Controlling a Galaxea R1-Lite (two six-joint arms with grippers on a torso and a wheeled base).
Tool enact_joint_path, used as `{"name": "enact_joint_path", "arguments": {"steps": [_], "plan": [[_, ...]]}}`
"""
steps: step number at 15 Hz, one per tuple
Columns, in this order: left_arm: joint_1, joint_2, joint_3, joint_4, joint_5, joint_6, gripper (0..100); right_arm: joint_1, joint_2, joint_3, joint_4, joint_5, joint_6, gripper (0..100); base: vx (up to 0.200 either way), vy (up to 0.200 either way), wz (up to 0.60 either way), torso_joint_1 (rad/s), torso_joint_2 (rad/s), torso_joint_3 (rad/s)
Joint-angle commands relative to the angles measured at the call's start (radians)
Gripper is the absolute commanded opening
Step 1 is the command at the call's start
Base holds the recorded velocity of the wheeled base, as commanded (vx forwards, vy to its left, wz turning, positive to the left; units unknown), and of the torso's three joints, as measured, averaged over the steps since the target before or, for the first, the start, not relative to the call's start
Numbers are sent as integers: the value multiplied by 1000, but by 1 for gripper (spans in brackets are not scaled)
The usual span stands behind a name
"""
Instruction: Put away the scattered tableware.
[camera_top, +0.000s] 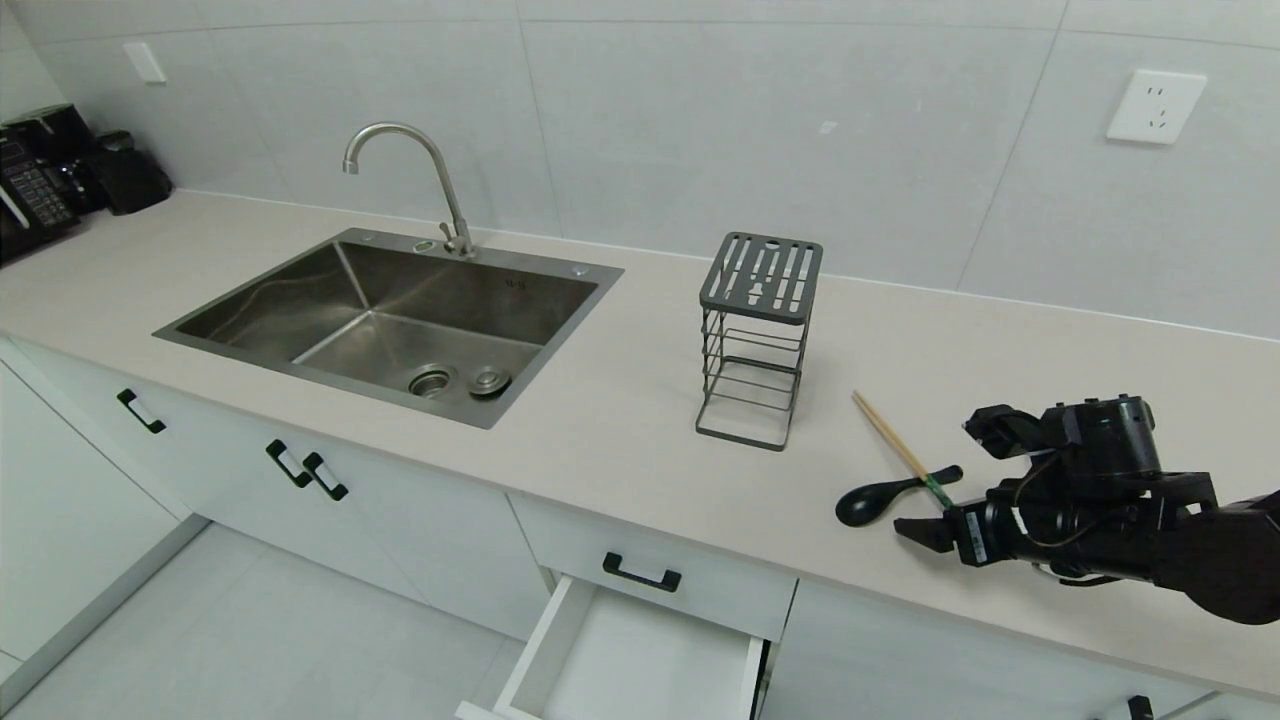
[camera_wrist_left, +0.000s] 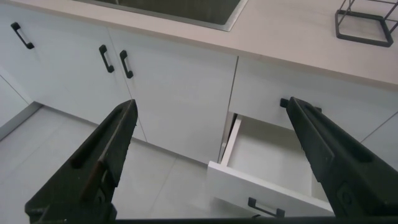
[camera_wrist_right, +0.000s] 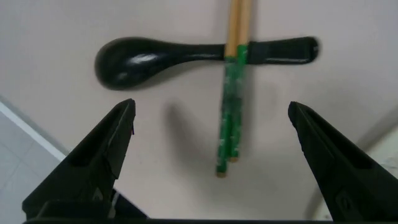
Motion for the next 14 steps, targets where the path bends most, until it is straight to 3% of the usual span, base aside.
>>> {"name": "enact_joint_path", "arguments": {"steps": [1, 5, 14], "plan": [[1, 1, 0, 0, 0, 0, 100, 16, 9, 6, -2, -2, 0, 100, 0, 0, 0, 0, 0, 0], [1, 1, 0, 0, 0, -2, 100, 16, 28, -21, -2, -62, 2, 100, 0, 0, 0, 0, 0, 0], [1, 1, 0, 0, 0, -2, 100, 29, 75, -74, -4, -71, -1, 100, 0, 0, 0, 0, 0, 0]]}}
